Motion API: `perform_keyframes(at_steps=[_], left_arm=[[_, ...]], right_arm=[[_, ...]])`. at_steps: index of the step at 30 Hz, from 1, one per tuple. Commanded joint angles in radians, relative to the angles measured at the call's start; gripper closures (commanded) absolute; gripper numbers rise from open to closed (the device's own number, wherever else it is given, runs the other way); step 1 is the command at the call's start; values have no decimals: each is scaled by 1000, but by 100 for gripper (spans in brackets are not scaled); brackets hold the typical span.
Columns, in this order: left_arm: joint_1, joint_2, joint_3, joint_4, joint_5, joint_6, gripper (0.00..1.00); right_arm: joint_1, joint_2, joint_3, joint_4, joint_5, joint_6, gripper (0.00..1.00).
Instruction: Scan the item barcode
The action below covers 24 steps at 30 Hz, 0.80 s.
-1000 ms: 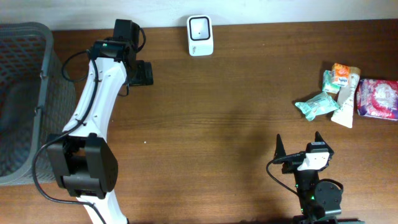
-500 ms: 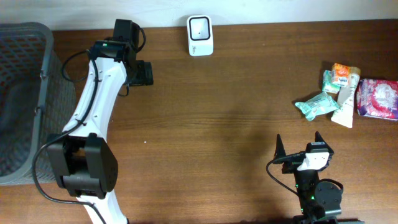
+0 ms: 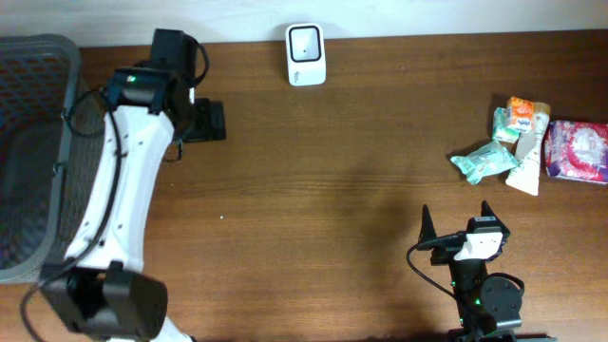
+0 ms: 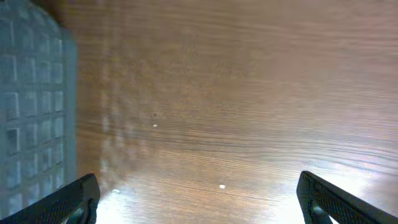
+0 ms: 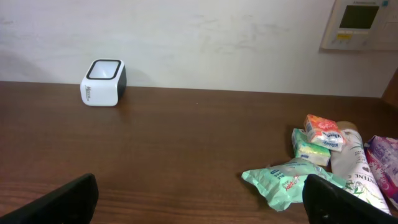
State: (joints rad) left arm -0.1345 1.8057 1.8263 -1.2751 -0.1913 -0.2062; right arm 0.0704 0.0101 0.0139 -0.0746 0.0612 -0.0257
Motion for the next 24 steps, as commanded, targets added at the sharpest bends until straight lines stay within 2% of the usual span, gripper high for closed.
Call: perform_keyframes(at_steps=[1, 2, 3, 6, 7, 9, 12, 15, 19, 24], left_arm=[[-3, -148, -116, 101, 72, -8, 1], [-3, -177, -174, 146, 73, -8, 1], [-3, -306, -421, 317, 99, 0, 1], [-3, -544, -780, 572, 102, 31, 1], [-2, -683, -936, 649, 100, 40, 1], [-2, -916, -1122, 676, 98, 40, 1], [-2, -1231, -1217, 623, 97, 47, 1], [-2, -1296, -1247, 626, 98, 82, 1], [-2, -1392, -1449, 837, 102, 97, 1], [9, -1642, -1694, 1082, 124, 98, 1]], right_arm=[[-5, -6, -8, -4, -5, 4, 1], [-5, -6, -8, -4, -5, 4, 1], [-5, -6, -8, -4, -5, 4, 1], [-5, -6, -8, -4, -5, 4, 1], [-5, -6, -8, -4, -5, 4, 1], [-5, -6, -8, -4, -5, 3, 2], [-5, -6, -8, -4, -5, 4, 1], [-5, -6, -8, -4, -5, 4, 2], [-5, -6, -8, -4, -5, 3, 1], [-5, -6, -8, -4, -5, 4, 1]])
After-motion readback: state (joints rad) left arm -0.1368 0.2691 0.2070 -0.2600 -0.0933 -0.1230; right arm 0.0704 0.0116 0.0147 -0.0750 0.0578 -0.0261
